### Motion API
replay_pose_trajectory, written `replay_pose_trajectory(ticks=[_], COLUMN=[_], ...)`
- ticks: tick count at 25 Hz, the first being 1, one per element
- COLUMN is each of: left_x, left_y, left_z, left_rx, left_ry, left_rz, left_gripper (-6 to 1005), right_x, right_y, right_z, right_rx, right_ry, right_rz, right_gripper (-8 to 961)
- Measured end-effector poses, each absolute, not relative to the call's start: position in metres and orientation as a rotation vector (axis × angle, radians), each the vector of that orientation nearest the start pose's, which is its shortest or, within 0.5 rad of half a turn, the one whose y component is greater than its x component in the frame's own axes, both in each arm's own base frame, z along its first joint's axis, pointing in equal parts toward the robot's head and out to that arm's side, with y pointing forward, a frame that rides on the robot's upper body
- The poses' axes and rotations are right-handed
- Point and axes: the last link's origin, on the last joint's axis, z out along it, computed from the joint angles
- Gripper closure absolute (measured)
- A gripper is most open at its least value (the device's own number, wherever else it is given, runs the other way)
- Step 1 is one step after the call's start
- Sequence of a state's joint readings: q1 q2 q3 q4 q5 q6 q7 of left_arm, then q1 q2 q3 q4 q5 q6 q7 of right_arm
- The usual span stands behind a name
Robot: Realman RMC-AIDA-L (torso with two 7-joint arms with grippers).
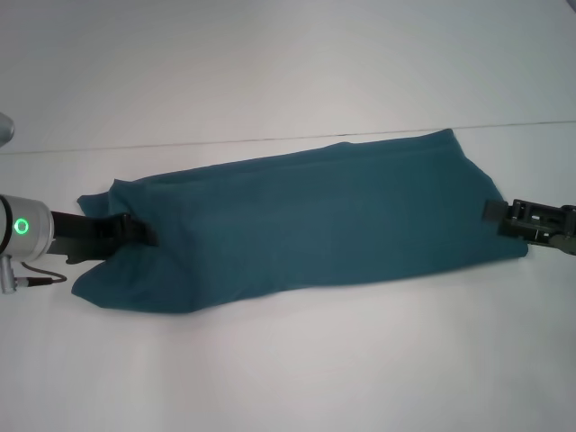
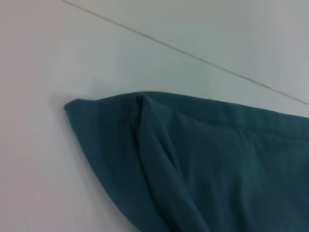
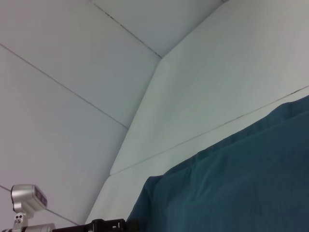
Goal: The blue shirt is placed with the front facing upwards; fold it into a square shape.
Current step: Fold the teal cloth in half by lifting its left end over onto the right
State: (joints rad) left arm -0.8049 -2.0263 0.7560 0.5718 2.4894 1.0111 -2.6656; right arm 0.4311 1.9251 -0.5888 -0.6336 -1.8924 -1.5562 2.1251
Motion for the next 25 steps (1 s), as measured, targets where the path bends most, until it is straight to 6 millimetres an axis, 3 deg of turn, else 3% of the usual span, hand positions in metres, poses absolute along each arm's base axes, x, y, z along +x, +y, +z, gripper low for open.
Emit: replay_pose_trajectory(ticks=[15,25], left_x=[-0.265,-0.281], left_y=[0.428,0.415], left_z=[0.003,0.023], left_rx=[-1.955,-1.953], left_ry=[-1.749,-1.763], left_rz=[-0.234,-0.192], left_gripper=[922,922], right_x=[0.32,0.321], right_y=[0.323,0.322], right_z=[0.082,0.084], right_rx=[-2.163,-2.146], right_ry=[1.64,1.65], right_rz=[0.944,0.957], right_gripper=[28,28])
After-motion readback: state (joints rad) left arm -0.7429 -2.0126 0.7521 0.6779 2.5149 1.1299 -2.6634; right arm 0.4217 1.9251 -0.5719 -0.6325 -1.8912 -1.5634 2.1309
